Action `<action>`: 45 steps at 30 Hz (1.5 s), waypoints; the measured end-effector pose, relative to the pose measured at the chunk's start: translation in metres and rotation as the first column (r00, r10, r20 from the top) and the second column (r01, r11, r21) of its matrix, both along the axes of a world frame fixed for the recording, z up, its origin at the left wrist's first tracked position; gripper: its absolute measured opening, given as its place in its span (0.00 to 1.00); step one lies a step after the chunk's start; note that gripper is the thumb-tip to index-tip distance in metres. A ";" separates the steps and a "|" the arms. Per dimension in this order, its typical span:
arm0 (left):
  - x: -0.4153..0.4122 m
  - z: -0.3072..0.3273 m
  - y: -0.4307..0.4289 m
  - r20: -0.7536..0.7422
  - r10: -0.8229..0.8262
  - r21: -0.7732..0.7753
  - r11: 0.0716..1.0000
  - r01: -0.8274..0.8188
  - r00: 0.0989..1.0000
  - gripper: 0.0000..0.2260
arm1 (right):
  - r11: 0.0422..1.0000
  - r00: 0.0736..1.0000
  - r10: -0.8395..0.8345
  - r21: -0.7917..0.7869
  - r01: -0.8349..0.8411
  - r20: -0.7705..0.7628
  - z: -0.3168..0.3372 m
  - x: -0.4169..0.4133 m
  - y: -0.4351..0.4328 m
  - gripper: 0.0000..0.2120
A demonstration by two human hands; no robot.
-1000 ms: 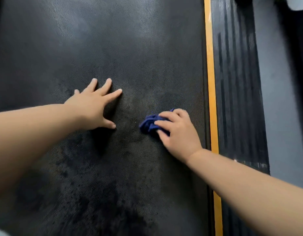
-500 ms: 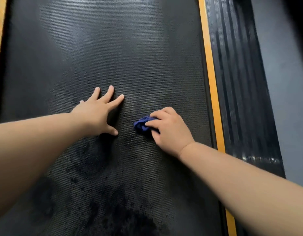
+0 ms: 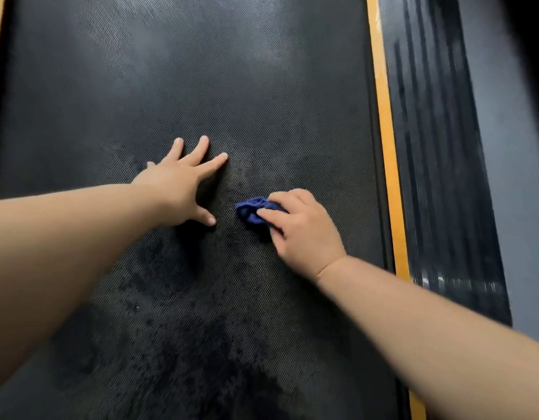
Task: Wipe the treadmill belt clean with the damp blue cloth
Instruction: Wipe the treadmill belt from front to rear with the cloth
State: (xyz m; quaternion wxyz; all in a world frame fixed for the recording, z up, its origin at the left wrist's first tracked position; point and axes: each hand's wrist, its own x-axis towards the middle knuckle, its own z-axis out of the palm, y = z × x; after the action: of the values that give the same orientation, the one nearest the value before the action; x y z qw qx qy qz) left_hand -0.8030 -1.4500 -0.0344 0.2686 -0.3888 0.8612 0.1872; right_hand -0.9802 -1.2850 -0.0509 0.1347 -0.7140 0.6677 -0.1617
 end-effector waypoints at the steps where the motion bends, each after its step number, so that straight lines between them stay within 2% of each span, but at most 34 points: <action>1: 0.000 -0.002 0.000 -0.012 0.001 -0.007 1.000 -0.001 1.000 0.52 | 0.999 0.998 0.009 -0.044 -0.012 -0.056 -0.004 -0.022 -0.010 0.13; 3: 0.003 -0.002 0.003 -0.019 0.004 -0.022 1.000 -0.005 1.000 0.52 | 0.975 0.970 -0.208 -0.105 0.196 -0.125 -0.002 -0.070 -0.036 0.15; 5: 0.004 -0.003 0.004 -0.030 0.013 -0.029 0.999 -0.014 0.999 0.52 | 0.892 0.875 -0.451 -0.052 0.450 -0.177 0.000 -0.098 -0.049 0.18; 6: 0.003 -0.002 0.003 -0.031 0.014 -0.019 1.000 -0.015 0.999 0.52 | 0.871 0.844 -0.481 -0.017 0.492 -0.236 0.002 -0.093 -0.047 0.17; 8: 0.000 0.001 0.002 -0.036 0.020 0.000 1.000 -0.020 0.999 0.52 | 0.900 0.867 -0.417 0.007 0.435 -0.275 0.005 -0.058 -0.027 0.19; 11: 0.003 -0.003 0.002 -0.066 0.037 -0.002 0.999 -0.038 0.997 0.52 | 0.965 0.947 -0.240 0.056 0.257 -0.214 0.005 -0.008 0.019 0.25; 15: 0.006 -0.004 0.004 -0.114 0.043 -0.017 0.999 -0.045 0.993 0.52 | 0.995 0.980 0.031 0.100 -0.012 -0.198 -0.002 -0.016 0.030 0.24; 16: 0.008 -0.004 0.006 -0.115 0.047 -0.035 0.998 -0.051 0.992 0.51 | 0.996 0.978 0.024 0.089 -0.006 -0.208 -0.001 -0.026 0.019 0.22; 18: 0.013 -0.003 0.016 -0.098 0.066 -0.106 0.991 -0.076 0.993 0.48 | 0.983 0.965 -0.151 0.074 0.170 -0.213 0.006 -0.043 -0.008 0.20; 20: 0.022 -0.001 0.026 -0.094 0.101 -0.142 0.983 -0.114 0.990 0.46 | 0.916 0.913 -0.337 0.145 0.374 -0.230 0.008 -0.046 -0.035 0.21; 22: 0.031 0.003 0.028 -0.101 0.155 -0.123 0.978 -0.167 0.983 0.46 | 0.871 0.879 -0.409 0.184 0.456 -0.243 0.011 -0.035 -0.045 0.23; 25: 0.038 0.006 0.022 -0.076 0.283 -0.095 0.953 -0.289 0.956 0.49 | 0.904 0.910 -0.347 0.177 0.389 -0.227 0.013 -0.015 -0.032 0.25; 28: 0.036 0.001 0.019 -0.063 0.271 -0.112 0.955 -0.276 0.961 0.50 | 0.979 0.978 -0.114 0.147 0.140 -0.174 0.009 -0.009 -0.012 0.21; 30: 0.034 -0.001 0.017 -0.060 0.262 -0.113 0.957 -0.267 0.963 0.51 | 0.993 0.980 -0.058 0.092 0.076 -0.189 0.005 -0.026 -0.025 0.18; 32: 0.034 -0.002 0.017 -0.047 0.265 -0.106 0.957 -0.269 0.963 0.50 | 0.973 0.960 -0.207 0.063 0.222 -0.187 0.006 -0.043 -0.054 0.15; 34: 0.033 -0.003 0.018 -0.046 0.266 -0.106 0.957 -0.269 0.963 0.50 | 0.937 0.933 -0.326 0.081 0.341 -0.154 0.006 -0.053 -0.081 0.17; 37: 0.033 -0.002 0.018 -0.056 0.260 -0.106 0.959 -0.264 0.964 0.50 | 0.943 0.944 -0.265 0.150 0.296 -0.195 0.006 -0.037 -0.091 0.18; 40: 0.033 -0.001 0.018 -0.073 0.268 -0.098 0.957 -0.274 0.961 0.50 | 0.958 0.974 -0.171 0.206 0.199 -0.147 0.009 -0.022 -0.067 0.31; 42: 0.033 -0.001 0.018 -0.074 0.260 -0.105 0.958 -0.266 0.963 0.50 | 0.934 0.971 -0.220 0.268 0.237 -0.094 0.018 -0.029 -0.055 0.37; 45: 0.034 -0.002 0.018 -0.065 0.243 -0.123 0.961 -0.249 0.968 0.49 | 0.913 0.938 -0.207 0.289 0.287 -0.277 0.026 -0.046 -0.056 0.39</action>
State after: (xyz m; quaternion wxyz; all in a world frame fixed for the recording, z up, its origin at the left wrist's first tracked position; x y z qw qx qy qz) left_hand -0.7686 -1.4319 -0.0363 0.1960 -0.5048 0.8229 0.1722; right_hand -1.0265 -1.3412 -0.0248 0.1470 -0.6056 0.7818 0.0224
